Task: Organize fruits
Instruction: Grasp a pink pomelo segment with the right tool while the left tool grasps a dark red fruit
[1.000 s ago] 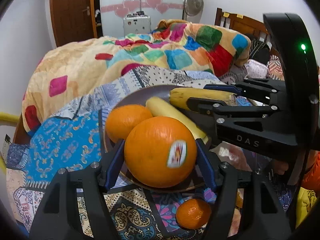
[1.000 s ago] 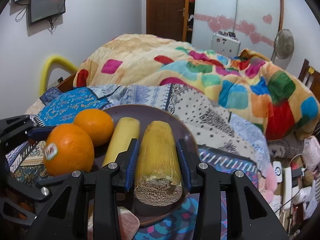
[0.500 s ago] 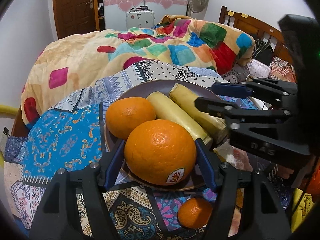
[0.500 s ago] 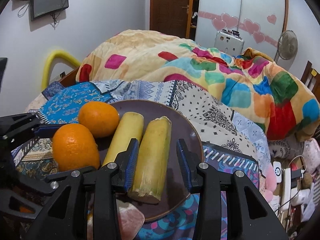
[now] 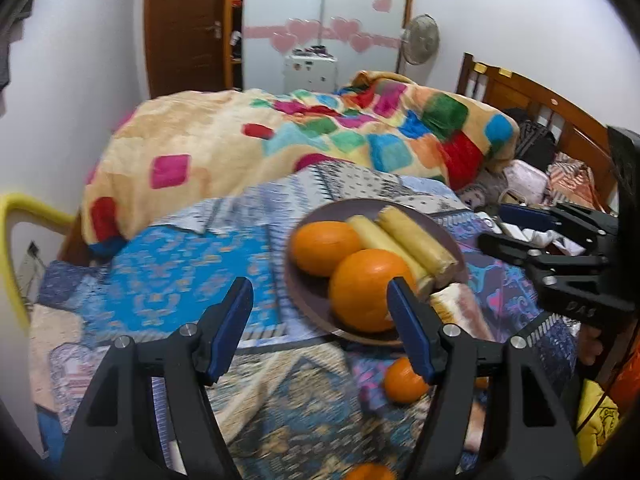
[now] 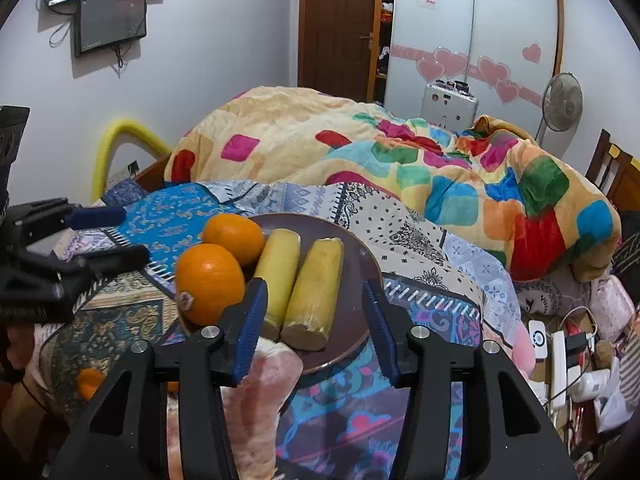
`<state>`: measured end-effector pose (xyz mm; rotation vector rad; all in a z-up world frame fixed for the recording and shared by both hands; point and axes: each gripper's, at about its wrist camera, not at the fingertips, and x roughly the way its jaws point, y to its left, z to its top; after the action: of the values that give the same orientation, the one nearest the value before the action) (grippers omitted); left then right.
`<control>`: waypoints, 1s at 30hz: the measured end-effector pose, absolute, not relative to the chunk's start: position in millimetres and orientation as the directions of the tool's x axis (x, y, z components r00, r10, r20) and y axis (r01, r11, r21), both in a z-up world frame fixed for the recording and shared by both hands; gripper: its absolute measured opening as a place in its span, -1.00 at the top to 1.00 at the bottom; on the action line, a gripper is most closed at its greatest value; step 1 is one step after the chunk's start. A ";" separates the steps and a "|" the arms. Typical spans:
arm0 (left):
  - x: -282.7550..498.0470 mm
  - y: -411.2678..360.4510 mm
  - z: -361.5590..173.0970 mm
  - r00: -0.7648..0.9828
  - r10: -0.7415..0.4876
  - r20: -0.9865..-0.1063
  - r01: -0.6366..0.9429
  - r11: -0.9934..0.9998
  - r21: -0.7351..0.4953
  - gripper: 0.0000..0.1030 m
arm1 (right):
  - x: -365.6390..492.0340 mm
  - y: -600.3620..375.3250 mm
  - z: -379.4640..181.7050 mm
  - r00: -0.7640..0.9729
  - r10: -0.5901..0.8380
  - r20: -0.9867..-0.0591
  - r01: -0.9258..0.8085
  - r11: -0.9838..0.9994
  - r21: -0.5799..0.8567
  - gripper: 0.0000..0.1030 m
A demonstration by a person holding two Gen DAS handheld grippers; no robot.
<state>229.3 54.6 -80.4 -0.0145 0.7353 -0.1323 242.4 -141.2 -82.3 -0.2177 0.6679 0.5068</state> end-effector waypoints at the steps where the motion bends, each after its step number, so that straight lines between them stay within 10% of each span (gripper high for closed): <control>1: 223.0 62.6 -77.8 0.740 -0.103 -0.664 0.097 0.994 -0.046 -0.35 | 239.4 -142.4 -80.6 0.676 0.378 -0.633 -0.510 0.860 -0.030 0.02; 15: 187.4 138.3 -117.1 0.682 0.016 -0.731 -0.033 0.999 -0.009 -0.34 | 212.1 -140.6 -94.3 0.667 0.362 -0.651 -0.487 0.873 -0.014 -0.23; 30: 201.6 152.0 -160.0 0.609 -0.035 -0.792 0.008 0.999 -0.038 0.24 | 189.8 -131.5 -133.0 0.632 0.316 -0.708 -0.463 0.886 -0.019 -0.25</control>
<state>201.6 152.0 -160.0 -0.0318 0.9155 -0.0246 189.8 -131.5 -133.0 -0.2066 0.7661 0.4493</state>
